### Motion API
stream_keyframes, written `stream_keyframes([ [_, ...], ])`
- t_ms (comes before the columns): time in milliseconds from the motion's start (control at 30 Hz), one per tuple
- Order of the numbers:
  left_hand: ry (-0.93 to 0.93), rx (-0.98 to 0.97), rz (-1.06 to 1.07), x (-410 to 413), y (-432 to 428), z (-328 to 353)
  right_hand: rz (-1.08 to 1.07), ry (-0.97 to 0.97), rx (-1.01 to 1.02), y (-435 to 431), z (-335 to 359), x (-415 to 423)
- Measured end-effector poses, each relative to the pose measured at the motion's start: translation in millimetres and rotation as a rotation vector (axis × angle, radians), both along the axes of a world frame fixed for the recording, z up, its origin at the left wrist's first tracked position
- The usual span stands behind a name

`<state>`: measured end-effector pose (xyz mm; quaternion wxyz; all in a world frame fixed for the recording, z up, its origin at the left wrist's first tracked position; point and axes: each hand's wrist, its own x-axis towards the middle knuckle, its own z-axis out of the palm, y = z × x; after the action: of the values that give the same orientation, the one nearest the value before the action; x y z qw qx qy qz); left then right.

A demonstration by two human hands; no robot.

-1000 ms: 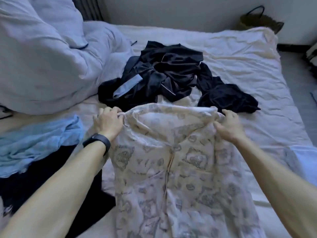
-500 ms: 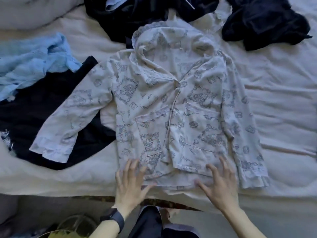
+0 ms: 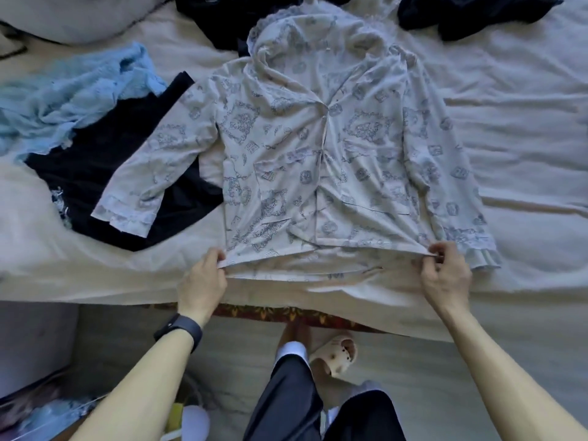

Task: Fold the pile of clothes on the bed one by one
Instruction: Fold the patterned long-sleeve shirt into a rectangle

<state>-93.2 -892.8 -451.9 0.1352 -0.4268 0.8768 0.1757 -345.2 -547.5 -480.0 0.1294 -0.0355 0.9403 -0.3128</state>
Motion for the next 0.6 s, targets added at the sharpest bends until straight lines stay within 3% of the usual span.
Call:
stream_keyframes([
  [100, -0.022, -0.01, 0.232, 21, 3, 9, -0.18, 0.088, -0.006, 28, 15, 7],
  [200, -0.005, 0.069, 0.525, 34, 2, 7, -0.183, -0.076, 0.091, 53, 17, 21],
  [300, 0.049, 0.178, 0.665, 28, 4, -3, -0.17, -0.222, 0.136, 55, 9, 29],
  [367, 0.06, 0.182, 0.629, 18, 9, -8, -0.165, -0.21, 0.147, 45, 6, 31],
  [500, 0.065, 0.13, 0.311, 9, 20, -17, -0.043, -0.109, 0.144, 32, 2, 32],
  [600, 0.011, 0.094, 0.305, 19, 17, -18, -0.034, -0.071, 0.131, 38, 5, 28],
])
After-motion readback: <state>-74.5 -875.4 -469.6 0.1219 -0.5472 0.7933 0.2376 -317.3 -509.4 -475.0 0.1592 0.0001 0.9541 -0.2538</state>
